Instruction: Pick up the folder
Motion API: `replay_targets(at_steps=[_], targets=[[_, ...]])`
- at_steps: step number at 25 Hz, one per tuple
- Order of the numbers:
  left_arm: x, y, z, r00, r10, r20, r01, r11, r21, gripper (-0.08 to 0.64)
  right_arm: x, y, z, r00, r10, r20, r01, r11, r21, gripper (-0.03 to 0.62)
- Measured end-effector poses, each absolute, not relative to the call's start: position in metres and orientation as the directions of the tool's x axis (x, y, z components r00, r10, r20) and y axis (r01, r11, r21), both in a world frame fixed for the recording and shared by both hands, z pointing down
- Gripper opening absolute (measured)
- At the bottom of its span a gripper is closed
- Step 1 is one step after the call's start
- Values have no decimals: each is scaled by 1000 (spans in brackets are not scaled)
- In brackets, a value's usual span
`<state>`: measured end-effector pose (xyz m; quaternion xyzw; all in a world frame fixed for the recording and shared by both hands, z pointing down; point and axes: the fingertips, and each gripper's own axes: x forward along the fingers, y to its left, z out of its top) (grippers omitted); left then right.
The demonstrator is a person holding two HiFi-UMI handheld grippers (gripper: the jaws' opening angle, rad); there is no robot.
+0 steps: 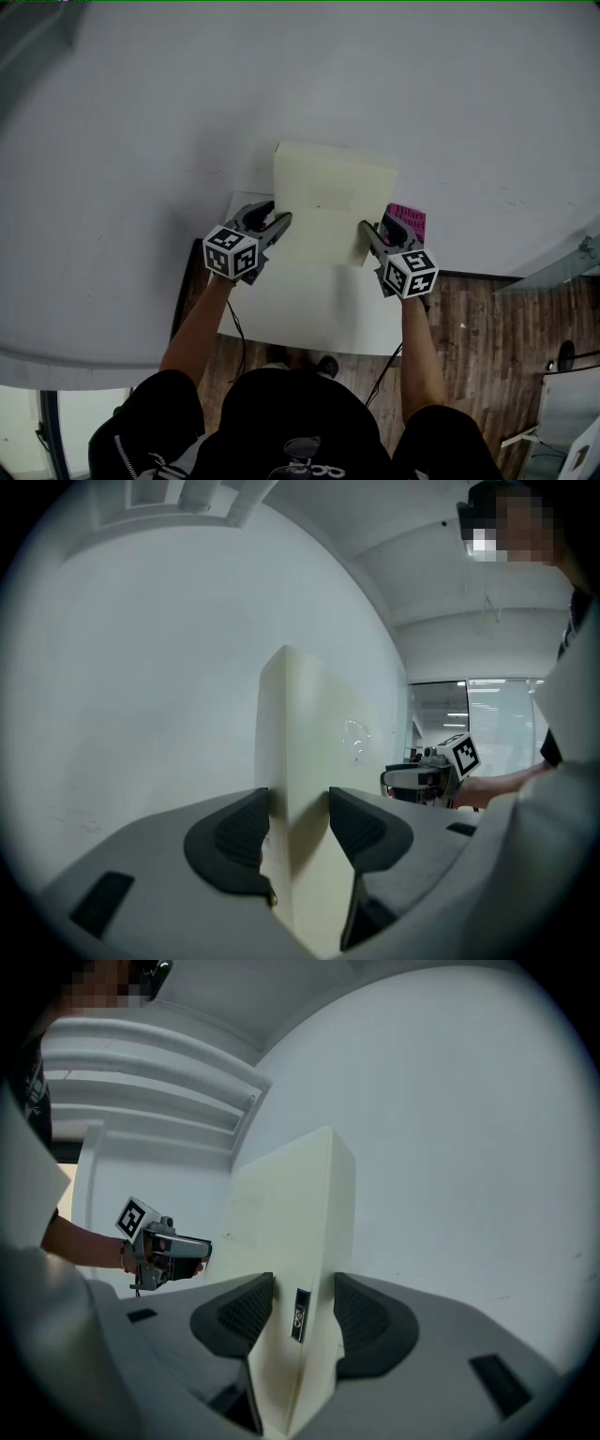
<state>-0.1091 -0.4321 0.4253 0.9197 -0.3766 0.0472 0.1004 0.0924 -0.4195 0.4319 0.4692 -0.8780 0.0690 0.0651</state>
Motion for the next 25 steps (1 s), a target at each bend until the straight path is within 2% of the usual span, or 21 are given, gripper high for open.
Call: replay_targets(at_steps=[25], targets=[[-106, -435, 435, 709, -685, 170, -705, -692, 153, 216, 96, -422, 441, -545, -815, 197, -836, 544, -64, 215]])
